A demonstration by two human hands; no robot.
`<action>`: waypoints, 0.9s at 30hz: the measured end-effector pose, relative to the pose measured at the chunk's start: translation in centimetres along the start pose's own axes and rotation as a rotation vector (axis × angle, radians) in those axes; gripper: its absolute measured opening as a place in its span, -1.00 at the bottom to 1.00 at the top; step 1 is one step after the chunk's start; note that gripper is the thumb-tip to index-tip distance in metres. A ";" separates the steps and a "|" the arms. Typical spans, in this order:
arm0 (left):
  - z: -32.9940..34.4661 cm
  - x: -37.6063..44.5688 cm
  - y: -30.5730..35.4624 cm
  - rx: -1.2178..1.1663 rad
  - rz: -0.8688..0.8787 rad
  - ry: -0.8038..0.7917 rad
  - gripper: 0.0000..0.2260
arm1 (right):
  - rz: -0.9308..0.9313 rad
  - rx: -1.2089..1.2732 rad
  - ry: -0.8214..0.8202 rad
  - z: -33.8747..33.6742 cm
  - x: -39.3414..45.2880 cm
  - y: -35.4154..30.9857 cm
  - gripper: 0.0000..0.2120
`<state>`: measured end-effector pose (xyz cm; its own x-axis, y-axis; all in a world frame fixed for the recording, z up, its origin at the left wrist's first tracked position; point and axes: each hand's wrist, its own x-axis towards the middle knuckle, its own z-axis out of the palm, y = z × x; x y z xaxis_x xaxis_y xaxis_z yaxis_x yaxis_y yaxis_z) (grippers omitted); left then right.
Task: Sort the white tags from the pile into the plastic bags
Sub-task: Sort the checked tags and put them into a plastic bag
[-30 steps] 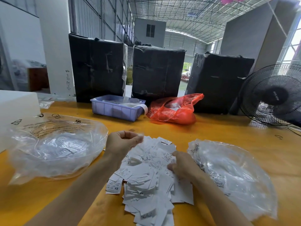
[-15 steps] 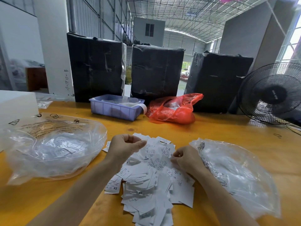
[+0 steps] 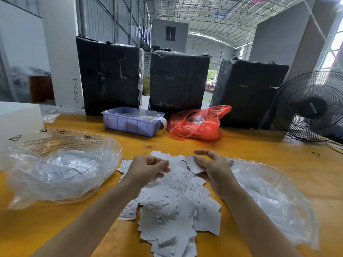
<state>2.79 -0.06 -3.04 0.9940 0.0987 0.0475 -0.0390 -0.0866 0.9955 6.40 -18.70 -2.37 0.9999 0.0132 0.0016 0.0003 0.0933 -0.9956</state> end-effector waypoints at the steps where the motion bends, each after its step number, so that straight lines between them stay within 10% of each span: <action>1: 0.1 0.0 0.1 0.001 -0.004 -0.012 -0.93 | 0.009 0.046 -0.036 0.3 -0.3 -0.4 -0.87; 9: 0.0 -0.3 0.5 -0.021 0.002 -0.015 -0.92 | 0.093 0.296 -0.391 1.2 -1.7 -1.8 -0.76; 27: -0.2 -0.5 1.1 0.007 -0.027 -0.092 -0.93 | 0.038 0.259 -0.245 1.6 -1.7 -2.2 -0.97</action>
<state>2.20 -0.02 -1.96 0.9999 0.0099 0.0130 -0.0120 -0.0919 0.9957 4.72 -17.32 -0.01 0.9664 0.2565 0.0182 -0.0716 0.3365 -0.9389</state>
